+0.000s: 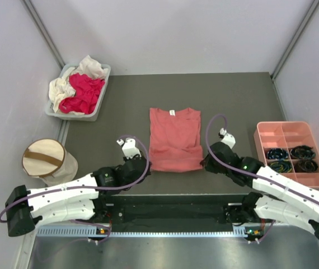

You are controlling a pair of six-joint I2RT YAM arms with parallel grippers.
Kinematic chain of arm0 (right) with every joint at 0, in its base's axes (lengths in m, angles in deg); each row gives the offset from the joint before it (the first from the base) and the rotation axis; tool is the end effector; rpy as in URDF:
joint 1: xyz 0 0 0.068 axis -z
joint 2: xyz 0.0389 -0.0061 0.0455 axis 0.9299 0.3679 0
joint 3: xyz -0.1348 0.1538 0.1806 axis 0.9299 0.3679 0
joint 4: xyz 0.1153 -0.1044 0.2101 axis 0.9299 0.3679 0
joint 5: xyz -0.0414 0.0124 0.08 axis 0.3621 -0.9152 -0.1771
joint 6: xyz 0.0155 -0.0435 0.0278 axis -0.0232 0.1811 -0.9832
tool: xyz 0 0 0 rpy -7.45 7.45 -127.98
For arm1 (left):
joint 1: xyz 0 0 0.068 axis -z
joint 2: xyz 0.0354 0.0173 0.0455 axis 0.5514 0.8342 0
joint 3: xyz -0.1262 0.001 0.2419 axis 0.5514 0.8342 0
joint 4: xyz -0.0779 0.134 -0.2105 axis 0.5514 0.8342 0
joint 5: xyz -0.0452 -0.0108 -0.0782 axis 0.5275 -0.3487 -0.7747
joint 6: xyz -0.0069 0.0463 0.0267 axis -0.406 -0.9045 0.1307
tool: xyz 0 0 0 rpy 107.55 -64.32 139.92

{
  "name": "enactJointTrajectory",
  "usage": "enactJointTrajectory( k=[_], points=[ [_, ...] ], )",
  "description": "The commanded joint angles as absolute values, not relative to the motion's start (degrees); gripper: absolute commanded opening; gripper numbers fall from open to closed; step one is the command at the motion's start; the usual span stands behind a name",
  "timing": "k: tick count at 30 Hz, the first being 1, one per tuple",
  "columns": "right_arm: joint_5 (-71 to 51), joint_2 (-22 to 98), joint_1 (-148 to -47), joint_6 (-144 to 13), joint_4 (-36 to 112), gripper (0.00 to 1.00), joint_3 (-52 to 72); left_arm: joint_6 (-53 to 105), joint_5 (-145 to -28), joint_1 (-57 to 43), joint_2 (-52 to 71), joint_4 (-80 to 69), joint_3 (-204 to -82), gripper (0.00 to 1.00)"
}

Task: Fold and stack the t-shirts
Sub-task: Fold the long partially folded tshirt into a neat square

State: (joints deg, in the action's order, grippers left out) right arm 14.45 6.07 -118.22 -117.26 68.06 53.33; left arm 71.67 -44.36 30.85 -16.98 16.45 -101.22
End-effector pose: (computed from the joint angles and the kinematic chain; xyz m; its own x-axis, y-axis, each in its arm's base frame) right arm 0.1190 0.1248 0.2205 -0.7636 0.3582 -0.5372 0.0905 0.8832 0.4603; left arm 0.0958 -0.1534 0.2258 -0.6215 -0.3298 -0.7106 0.0702 0.8800 -0.4697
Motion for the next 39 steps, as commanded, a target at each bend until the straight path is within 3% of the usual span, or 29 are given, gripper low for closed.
enactJointTrajectory(
  k=[1,4,15,39],
  points=[
    [20.4,12.1,-115.0,-112.1,61.3,0.0,48.2,66.4,-34.8,30.2,-12.9,11.7,-105.0,0.0],
    [20.0,14.7,-111.6,-109.7,58.6,0.0,45.7,62.9,-33.3,28.1,-10.0,8.5,-106.5,0.0],
    [15.4,27.8,-101.2,-101.4,51.0,0.0,35.4,48.3,-45.7,10.3,3.4,-11.1,-115.8,0.0],
    [3.9,59.1,-89.3,-93.8,39.2,0.0,12.3,39.6,-54.3,1.1,34.5,-21.0,-135.2,0.0]
  ],
)
